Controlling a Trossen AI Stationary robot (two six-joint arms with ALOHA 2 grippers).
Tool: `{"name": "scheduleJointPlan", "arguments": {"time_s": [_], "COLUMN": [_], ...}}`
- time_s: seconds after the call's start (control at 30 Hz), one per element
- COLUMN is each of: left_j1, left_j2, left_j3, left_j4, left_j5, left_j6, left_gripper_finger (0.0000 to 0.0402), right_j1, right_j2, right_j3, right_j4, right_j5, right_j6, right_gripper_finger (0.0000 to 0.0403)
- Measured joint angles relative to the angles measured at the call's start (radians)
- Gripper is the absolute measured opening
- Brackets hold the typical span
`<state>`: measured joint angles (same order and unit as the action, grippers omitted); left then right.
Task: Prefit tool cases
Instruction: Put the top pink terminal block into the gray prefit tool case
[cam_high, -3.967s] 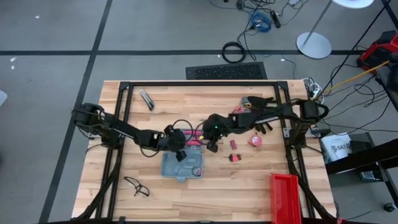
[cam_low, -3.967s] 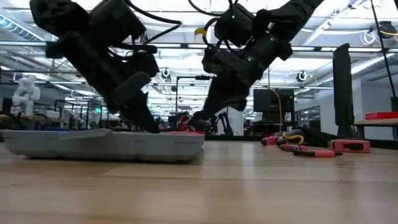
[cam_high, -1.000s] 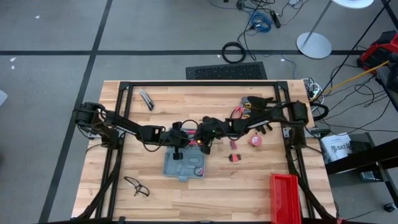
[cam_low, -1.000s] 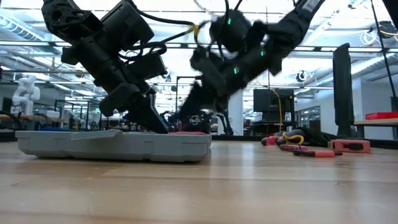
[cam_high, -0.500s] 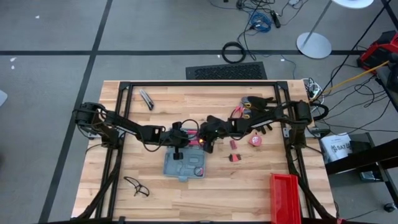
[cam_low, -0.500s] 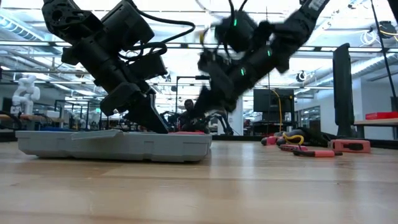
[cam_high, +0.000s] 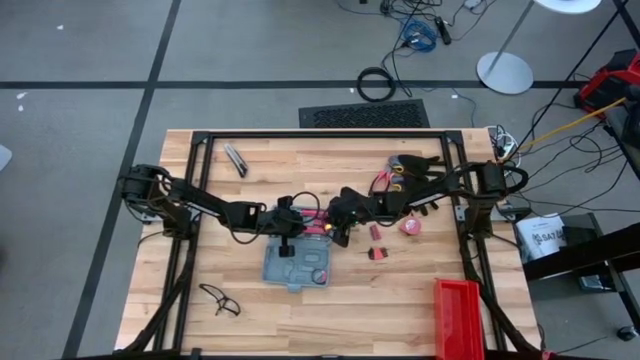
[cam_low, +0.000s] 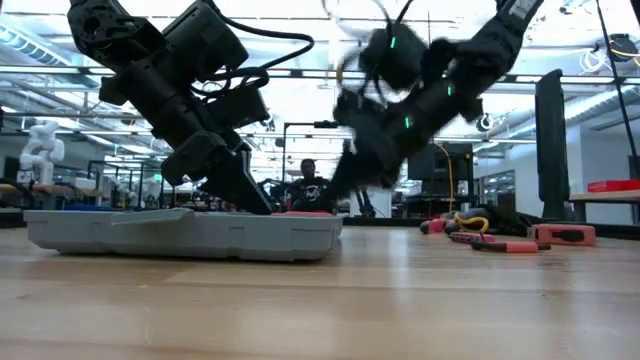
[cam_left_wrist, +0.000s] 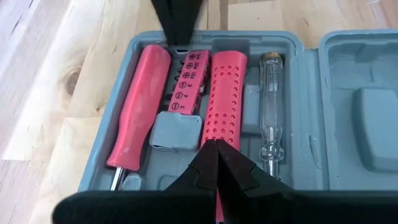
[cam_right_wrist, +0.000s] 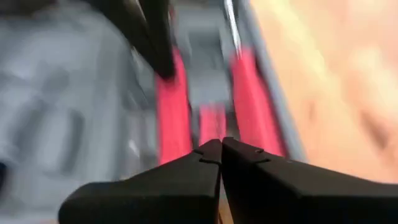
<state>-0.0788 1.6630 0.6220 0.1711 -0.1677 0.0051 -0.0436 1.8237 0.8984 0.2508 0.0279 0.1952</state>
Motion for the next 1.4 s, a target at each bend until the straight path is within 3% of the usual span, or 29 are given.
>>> {"name": "scheduleJointPlan", "arguments": {"time_s": [0.13,0.4,0.7,1.07,1.4], "left_j1": [0.0,0.0,0.0,0.0,0.001], "left_j2": [0.0,0.0,0.0,0.0,0.0], "left_j3": [0.0,0.0,0.0,0.0,0.0], "left_j4": [0.0,-0.007,-0.004,-0.004,-0.001], "left_j5": [0.0,0.0,0.0,0.0,0.0], "left_j6": [0.0,0.0,0.0,0.001,0.001], "left_gripper_finger": [0.0001,0.0002,0.0002,0.0002,0.0002], "right_j1": [0.008,0.014,0.038,0.042,-0.001], "right_j2": [-0.037,0.103,0.023,0.077,0.09], "right_j3": [0.008,0.01,0.007,0.009,0.011], "right_j4": [0.028,0.031,0.025,0.004,-0.026], "right_j5": [0.005,-0.004,-0.012,-0.006,-0.02], "right_j6": [-0.01,0.057,0.079,0.163,0.139], "right_gripper_finger": [0.0,0.0,0.0,0.0,0.0]}}
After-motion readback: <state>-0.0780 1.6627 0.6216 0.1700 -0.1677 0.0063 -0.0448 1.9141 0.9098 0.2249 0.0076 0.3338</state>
